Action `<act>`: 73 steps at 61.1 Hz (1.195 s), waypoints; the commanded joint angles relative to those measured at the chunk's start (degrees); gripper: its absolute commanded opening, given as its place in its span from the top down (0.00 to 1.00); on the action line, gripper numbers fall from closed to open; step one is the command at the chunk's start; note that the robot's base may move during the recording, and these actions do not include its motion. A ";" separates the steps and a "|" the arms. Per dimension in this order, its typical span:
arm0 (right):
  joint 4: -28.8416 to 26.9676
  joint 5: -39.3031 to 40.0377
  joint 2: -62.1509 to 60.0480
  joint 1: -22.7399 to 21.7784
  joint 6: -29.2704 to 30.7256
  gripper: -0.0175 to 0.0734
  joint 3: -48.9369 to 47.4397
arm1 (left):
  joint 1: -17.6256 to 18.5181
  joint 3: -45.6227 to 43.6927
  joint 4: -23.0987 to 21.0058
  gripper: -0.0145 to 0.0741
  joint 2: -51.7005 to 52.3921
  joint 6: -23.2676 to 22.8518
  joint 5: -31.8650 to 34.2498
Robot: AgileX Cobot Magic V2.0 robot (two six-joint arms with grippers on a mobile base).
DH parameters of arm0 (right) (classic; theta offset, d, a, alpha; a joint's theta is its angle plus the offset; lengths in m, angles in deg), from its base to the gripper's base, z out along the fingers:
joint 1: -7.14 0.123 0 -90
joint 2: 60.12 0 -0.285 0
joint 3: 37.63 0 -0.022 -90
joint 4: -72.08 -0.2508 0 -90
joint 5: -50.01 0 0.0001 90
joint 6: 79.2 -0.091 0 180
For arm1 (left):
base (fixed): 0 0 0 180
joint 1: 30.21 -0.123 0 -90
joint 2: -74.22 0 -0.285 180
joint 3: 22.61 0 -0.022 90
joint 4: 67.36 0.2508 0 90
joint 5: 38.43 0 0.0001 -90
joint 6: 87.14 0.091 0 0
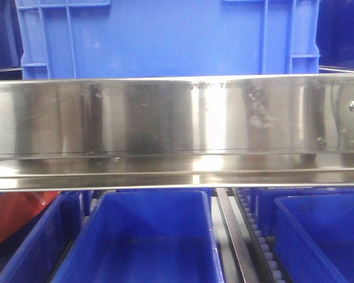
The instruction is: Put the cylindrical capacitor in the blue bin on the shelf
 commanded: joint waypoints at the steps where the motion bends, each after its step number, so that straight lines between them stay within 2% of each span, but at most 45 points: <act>1: 0.25 1.35 -0.16 0.12 0.51 0.99 -0.22 | 0.27 -0.20 -0.25 0.96 0.33 0.00 1.73; 31: 0.25 1.35 -0.16 0.12 0.51 0.99 -0.22 | 0.27 -0.20 -0.25 0.96 0.33 0.00 1.73; 43: 0.25 1.35 -0.16 0.12 0.51 0.99 -0.22 | 0.27 -0.46 -0.25 0.96 -0.46 0.00 3.91; 49: 0.25 1.35 -0.16 0.12 0.51 0.99 -0.22 | 0.90 -3.38 -0.77 0.96 -3.20 1.69 1.26; 54: 0.25 2.24 -0.16 0.12 0.51 0.99 -0.22 | 3.48 -8.16 -2.30 0.96 -6.56 3.36 0.02; 58: 0.15 2.78 -0.16 0.12 0.51 0.99 -0.22 | 6.81 -13.38 -3.43 0.96 -10.62 3.44 -0.40; 73: -0.50 2.77 -0.16 0.12 0.51 0.99 -0.22 | 20.34 -34.98 -3.41 0.96 -30.90 5.92 -3.56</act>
